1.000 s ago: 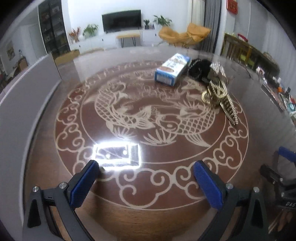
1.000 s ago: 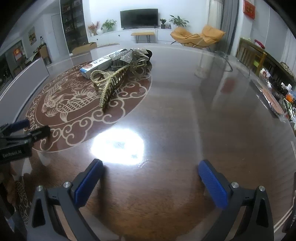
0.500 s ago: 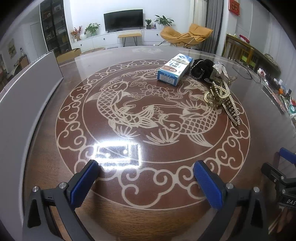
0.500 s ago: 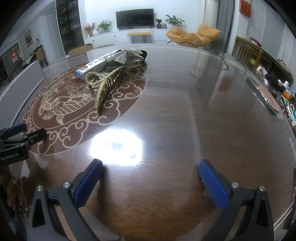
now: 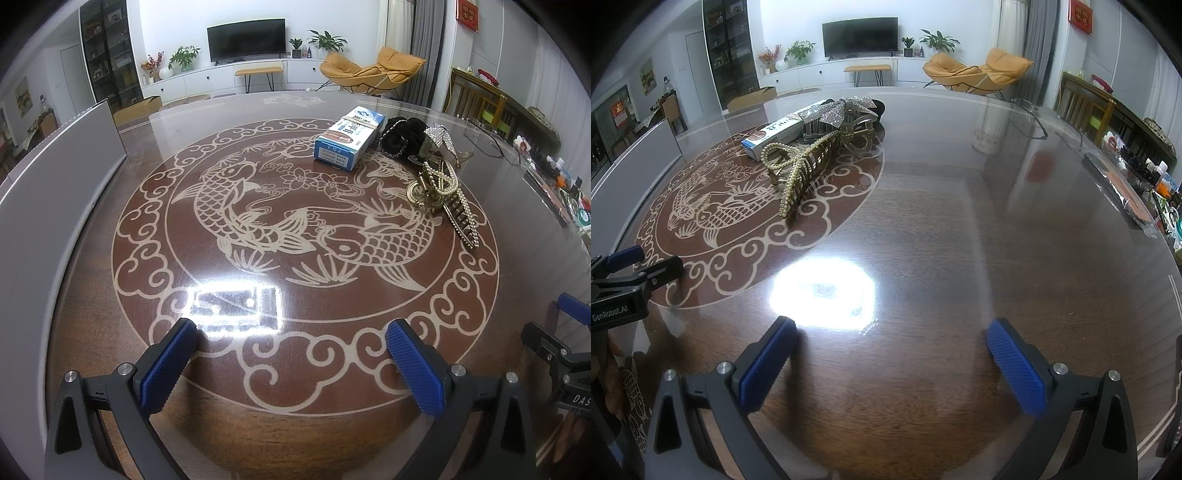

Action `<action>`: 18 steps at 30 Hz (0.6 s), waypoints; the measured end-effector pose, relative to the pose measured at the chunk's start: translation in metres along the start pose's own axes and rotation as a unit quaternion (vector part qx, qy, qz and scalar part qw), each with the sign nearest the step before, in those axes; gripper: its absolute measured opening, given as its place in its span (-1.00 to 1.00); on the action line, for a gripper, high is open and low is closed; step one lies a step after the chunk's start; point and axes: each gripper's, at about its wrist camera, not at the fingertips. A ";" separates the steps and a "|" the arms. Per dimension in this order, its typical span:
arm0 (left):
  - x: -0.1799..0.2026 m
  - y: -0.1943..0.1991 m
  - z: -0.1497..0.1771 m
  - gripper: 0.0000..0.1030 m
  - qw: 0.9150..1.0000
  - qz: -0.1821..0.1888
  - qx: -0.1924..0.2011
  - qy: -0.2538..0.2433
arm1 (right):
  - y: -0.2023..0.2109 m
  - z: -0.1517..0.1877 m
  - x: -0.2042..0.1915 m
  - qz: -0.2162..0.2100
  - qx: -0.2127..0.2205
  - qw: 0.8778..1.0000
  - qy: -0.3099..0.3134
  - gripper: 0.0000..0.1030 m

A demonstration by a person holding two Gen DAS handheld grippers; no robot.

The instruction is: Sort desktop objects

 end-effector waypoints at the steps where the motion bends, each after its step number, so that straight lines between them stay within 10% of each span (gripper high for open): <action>1: 0.000 0.002 0.002 1.00 1.000 -0.001 0.001 0.001 | 0.000 0.000 0.000 0.000 0.000 1.000 0.000 1.00; 18: -0.003 0.004 0.005 1.00 1.000 -0.001 0.002 0.004 | 0.000 0.000 0.000 0.000 0.000 1.000 0.000 1.00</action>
Point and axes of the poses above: each gripper's, at about its wrist camera, not at the fingertips, and y roughly against the way its jaws point, x to its right, z to its underside, and after that the axes turned 9 degrees about -z, right-handed
